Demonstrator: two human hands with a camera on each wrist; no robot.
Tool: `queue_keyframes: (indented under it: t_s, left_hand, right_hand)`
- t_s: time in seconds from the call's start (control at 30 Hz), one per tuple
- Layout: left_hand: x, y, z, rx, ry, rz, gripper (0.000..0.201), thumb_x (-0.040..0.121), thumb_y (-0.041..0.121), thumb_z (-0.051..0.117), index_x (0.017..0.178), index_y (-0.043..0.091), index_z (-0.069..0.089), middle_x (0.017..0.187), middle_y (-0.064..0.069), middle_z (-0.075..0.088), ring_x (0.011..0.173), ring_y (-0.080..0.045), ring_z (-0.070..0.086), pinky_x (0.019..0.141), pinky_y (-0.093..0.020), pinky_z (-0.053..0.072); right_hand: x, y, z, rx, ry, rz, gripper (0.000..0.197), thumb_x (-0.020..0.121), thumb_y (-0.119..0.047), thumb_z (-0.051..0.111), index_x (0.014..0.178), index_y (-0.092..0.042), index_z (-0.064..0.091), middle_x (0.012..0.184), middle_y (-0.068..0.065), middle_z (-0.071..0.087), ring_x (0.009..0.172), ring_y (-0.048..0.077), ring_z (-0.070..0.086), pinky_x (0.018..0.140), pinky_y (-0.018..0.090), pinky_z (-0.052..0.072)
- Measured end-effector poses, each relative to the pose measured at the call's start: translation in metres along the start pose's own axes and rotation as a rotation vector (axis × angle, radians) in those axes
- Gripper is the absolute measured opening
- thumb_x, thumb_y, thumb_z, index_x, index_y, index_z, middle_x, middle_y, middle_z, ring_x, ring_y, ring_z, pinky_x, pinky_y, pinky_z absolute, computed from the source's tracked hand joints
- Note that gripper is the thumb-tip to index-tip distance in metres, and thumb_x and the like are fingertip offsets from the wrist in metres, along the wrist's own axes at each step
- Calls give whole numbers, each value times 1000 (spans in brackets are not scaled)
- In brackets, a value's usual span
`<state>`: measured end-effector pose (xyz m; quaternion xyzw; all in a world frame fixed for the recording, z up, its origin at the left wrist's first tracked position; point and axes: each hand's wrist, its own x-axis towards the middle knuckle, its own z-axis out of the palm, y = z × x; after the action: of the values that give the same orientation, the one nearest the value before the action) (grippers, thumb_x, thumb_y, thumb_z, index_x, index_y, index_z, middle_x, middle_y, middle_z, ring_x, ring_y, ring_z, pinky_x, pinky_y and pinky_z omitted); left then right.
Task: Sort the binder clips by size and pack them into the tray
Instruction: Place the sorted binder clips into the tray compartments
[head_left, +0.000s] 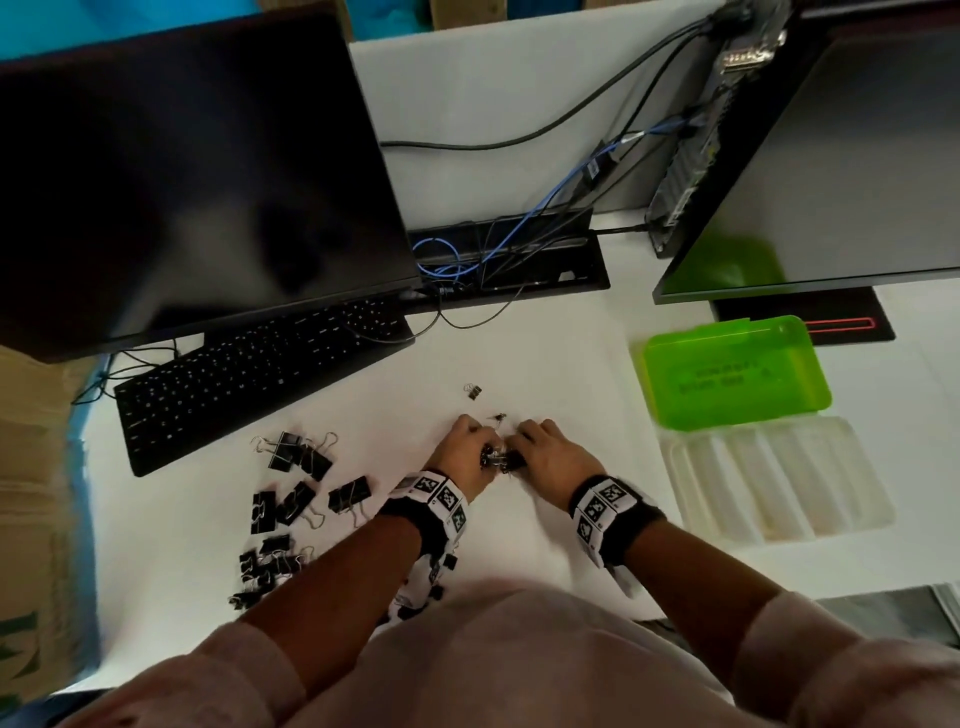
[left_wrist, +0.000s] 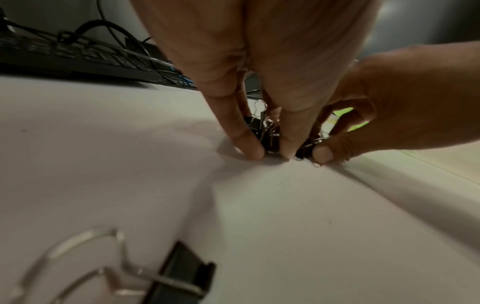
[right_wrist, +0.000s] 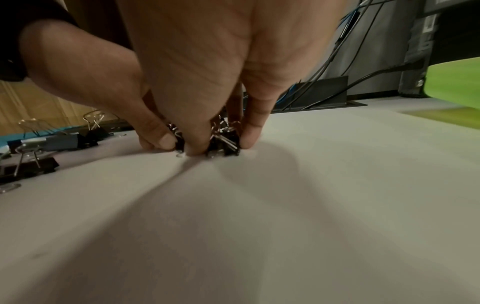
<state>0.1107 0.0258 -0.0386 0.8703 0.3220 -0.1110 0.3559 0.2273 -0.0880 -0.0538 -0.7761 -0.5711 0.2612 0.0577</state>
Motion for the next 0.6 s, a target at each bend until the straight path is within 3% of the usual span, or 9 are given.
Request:
queue_keyframes:
  t_s: [0.07, 0.13, 0.23, 0.37, 0.5, 0.6]
  left_hand:
    - [-2, -2, -1, -13, 28, -20, 19, 76, 7, 70, 94, 14, 66, 109, -3, 51, 97, -20, 57, 83, -14, 38]
    - [-3, -3, -2, -19, 39, -30, 17, 78, 8, 70, 93, 15, 67, 108, -4, 55, 100, -20, 57, 85, -17, 41]
    - [-4, 1, -4, -9, 40, -20, 19, 79, 7, 70, 97, 13, 69, 109, -8, 60, 102, -22, 58, 89, -21, 43]
    - [-5, 11, -4, -18, 70, 10, 21, 80, 5, 69, 99, 13, 71, 109, -10, 62, 103, -23, 59, 90, -20, 43]
    - [-7, 37, 1, -81, 65, 105, 22, 79, 1, 68, 98, 10, 71, 106, -12, 64, 98, -24, 62, 88, -20, 46]
    - [-5, 65, 9, -103, 41, 194, 23, 79, 0, 67, 100, 10, 71, 107, -13, 65, 99, -24, 61, 93, -29, 47]
  right_hand:
    - [-3, 10, 6, -34, 12, -8, 23, 91, -14, 49, 113, -10, 56, 109, 14, 55, 98, 36, 50, 77, 47, 52]
    - [-5, 18, 9, -60, -2, 2, 19, 90, -10, 48, 106, -10, 59, 104, 13, 58, 92, 35, 52, 78, 45, 51]
    - [-13, 17, -5, 19, -2, 48, 23, 88, -8, 47, 103, -11, 64, 106, 10, 59, 94, 33, 54, 84, 39, 46]
    - [-25, 16, -23, 220, 67, 118, 22, 86, -8, 53, 100, -12, 70, 103, 10, 64, 96, 30, 58, 81, 33, 45]
    - [-43, 20, -37, 339, 173, 127, 16, 81, -8, 60, 89, -15, 72, 93, 8, 70, 85, 26, 64, 76, 33, 50]
    - [-65, 31, -51, 374, 233, 152, 12, 79, -7, 64, 83, -13, 73, 87, 7, 71, 78, 25, 65, 72, 34, 52]
